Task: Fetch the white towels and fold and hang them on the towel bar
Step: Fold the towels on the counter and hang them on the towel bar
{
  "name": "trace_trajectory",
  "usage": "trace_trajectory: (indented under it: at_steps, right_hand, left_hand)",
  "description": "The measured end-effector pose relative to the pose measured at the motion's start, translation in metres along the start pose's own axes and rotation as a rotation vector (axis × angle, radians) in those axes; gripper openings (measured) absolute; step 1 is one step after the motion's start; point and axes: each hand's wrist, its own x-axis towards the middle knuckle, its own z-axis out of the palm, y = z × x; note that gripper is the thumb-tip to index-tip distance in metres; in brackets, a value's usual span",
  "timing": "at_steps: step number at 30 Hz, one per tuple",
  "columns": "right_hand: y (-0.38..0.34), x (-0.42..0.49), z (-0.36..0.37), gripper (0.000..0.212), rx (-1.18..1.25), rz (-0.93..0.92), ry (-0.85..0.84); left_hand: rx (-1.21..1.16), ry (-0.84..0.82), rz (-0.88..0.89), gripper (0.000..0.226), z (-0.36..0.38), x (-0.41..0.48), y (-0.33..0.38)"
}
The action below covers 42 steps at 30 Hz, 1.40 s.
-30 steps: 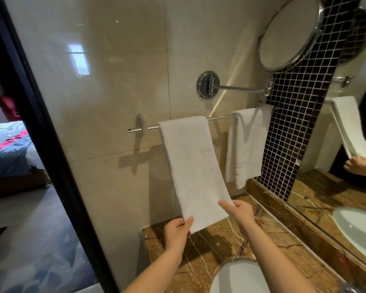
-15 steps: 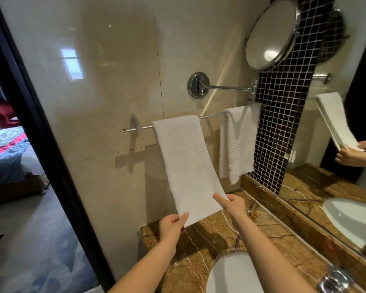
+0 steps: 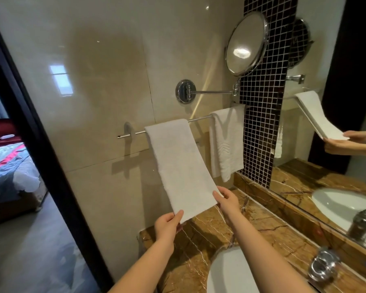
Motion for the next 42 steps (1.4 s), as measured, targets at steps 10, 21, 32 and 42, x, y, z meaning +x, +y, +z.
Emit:
trace_trajectory:
  at_steps: [10,21,32,42]
  right_hand:
    - [0.024,-0.033,0.03,0.048,0.207,0.465,-0.249]
    - [0.028,-0.061,0.066,0.024,0.327,0.467,-0.229]
    - [0.028,-0.064,0.07,0.023,0.439,0.463,-0.118]
    - [0.046,-0.045,0.094,0.03,0.369,0.484,0.079]
  left_hand:
    - [-0.047,-0.027,-0.038,0.007,0.012,0.001,-0.006]
    - [0.168,-0.043,0.085,0.013,-0.004,0.013,-0.003]
    - [0.537,0.06,0.737,0.02,-0.012,0.056,0.125]
    - [1.236,0.192,1.013,0.035,-0.014,0.112,0.253]
